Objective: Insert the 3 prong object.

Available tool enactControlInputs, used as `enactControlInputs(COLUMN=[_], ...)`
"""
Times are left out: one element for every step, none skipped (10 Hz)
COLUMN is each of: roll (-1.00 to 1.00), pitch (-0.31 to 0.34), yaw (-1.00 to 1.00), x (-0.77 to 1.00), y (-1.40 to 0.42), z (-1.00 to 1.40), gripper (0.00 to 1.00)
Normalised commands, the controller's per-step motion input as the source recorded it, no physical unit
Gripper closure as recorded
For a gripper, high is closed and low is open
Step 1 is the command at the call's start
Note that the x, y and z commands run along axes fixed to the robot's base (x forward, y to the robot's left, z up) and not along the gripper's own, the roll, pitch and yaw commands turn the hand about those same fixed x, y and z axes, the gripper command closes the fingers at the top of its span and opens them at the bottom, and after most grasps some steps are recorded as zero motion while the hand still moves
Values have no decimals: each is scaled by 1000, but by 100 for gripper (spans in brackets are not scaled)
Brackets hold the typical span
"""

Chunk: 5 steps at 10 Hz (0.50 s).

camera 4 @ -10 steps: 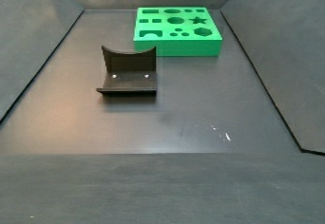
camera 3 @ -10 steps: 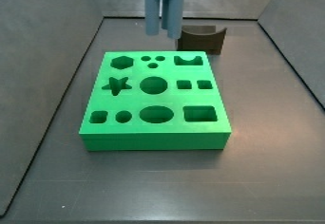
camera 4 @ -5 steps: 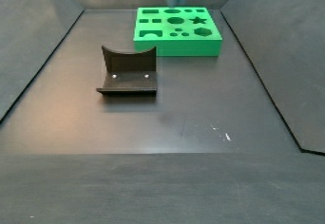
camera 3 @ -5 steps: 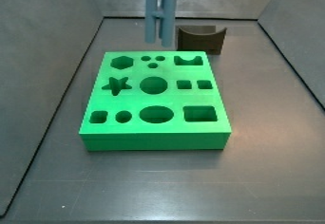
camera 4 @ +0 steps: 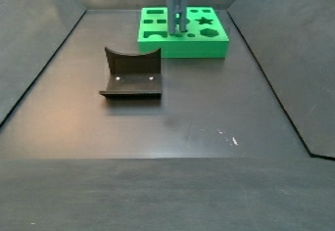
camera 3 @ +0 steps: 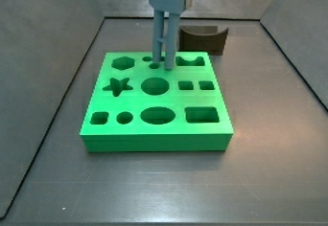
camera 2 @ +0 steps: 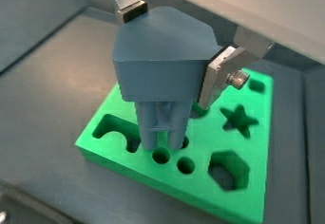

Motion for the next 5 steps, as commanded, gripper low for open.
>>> enactControlInputs(roll=[96, 0, 16, 0, 19], pitch=[10, 0, 0, 0, 0], yaw=[-926, -789, -717, -451, -489], x=[-143, -334, -557, -503, -306], y=[0, 123, 103, 326, 206], z=[-74, -40, -89, -86, -163], gripper=[100, 100, 100, 100, 100])
